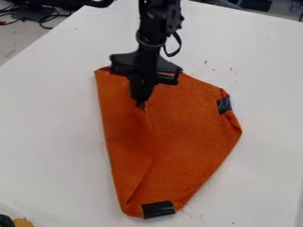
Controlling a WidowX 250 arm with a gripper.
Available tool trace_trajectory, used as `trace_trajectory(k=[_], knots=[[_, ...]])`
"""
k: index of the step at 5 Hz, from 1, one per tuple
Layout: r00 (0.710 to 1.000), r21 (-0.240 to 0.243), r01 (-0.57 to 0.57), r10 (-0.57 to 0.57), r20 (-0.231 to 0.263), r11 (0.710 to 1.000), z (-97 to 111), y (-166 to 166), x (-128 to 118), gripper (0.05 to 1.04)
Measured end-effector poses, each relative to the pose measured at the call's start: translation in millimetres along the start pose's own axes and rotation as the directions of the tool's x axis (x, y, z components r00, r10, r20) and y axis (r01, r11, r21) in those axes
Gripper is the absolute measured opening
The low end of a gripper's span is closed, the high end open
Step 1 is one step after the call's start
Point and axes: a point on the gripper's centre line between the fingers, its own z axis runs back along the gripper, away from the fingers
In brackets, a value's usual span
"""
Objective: Fold the cloth from the bottom left to top right
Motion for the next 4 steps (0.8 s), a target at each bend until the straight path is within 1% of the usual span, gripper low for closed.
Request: trace_trajectory(k=[1, 2, 3, 4], knots=[[1.0, -0.024, 0.002, -0.003, -0.023, 1.0, -9, -10, 3, 0.495], [0.999, -0.028, 0.039, -0.04, -0.026, 0.999, -5, -22, 9, 0.803], [0.998, -0.024, 0.05, -0.051, -0.027, 0.998, 0, -27, 10, 1.001], [0.996, -0.032, 0.086, -0.085, 0.039, 0.996, 10, -22, 16, 1.004]])
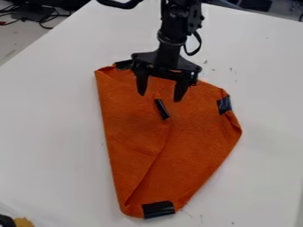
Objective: Fold the cloth from the bottom left to top right
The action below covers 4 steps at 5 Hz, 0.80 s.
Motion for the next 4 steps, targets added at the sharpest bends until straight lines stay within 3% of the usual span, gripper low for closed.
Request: trace_trajectory(k=[2, 3, 4], knots=[[0.99, -0.031, 0.118, -0.115, 0.081, 0.993, -8, 76, 21, 1.001], [0.971, -0.018, 0.194, -0.189, 0.145, 0.981, 3, 89, 41, 1.001], [0.964, -0.017, 0.227, -0.223, 0.144, 0.974, 5, 105, 50, 1.001]])
